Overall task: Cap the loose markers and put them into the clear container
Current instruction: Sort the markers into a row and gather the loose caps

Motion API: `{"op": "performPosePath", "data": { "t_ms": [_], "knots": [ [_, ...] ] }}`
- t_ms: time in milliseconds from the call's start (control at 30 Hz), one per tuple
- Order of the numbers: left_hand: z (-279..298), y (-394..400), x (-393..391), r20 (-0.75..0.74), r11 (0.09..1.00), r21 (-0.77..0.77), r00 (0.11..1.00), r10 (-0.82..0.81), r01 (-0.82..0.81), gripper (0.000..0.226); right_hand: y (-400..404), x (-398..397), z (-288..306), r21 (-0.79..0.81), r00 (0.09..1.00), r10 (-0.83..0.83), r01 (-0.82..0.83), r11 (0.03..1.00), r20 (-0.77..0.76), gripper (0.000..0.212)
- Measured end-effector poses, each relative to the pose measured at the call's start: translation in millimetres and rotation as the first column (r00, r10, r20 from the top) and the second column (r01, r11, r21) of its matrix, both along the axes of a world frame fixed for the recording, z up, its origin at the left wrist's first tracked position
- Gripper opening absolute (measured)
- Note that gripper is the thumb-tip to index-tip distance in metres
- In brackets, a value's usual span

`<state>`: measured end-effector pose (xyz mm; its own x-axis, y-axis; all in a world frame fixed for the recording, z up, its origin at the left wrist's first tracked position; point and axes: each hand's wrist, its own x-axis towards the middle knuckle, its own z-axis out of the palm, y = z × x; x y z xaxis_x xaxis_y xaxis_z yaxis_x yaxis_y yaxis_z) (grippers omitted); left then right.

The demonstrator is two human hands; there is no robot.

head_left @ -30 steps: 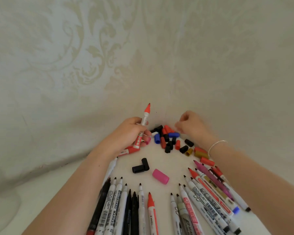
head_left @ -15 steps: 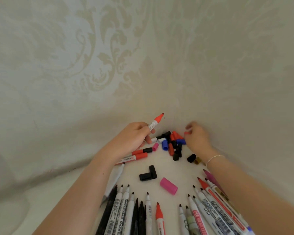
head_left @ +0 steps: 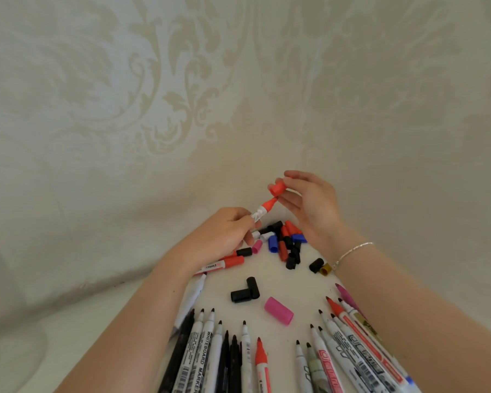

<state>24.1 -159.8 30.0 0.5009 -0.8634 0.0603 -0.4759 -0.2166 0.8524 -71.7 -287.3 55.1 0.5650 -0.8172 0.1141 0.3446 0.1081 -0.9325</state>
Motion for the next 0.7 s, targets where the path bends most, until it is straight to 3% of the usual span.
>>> {"op": "performPosePath", "data": {
  "t_ms": [200, 433, 533, 700],
  "knots": [
    [-0.4, -1.0, -0.3, 0.023, 1.000, 0.000, 1.000, 0.001, -0.001, 0.026, -0.3, -1.3, 0.7, 0.005, 0.998, -0.064, 0.064, 0.998, 0.009, 0.015],
    [0.5, -1.0, 0.9, 0.012, 0.999, -0.041, 1.000, 0.016, -0.015, 0.024, 10.7, -0.8, -5.7, -0.033, 0.994, 0.075, -0.078, 0.996, -0.073, 0.018],
    [-0.8, -1.5, 2.2, 0.053, 0.993, -0.100, 0.997, 0.063, -0.058, 0.032, 18.3, 2.7, -10.0, -0.048, 0.986, 0.110, -0.117, 0.992, -0.128, 0.019],
    [-3.7, -1.6, 6.2, 0.209, 0.982, -0.172, 0.971, 0.116, -0.080, 0.025, 25.0, 7.7, -10.5, -0.042, 0.990, 0.029, -0.035, 0.999, -0.135, 0.016]
  ]
}}
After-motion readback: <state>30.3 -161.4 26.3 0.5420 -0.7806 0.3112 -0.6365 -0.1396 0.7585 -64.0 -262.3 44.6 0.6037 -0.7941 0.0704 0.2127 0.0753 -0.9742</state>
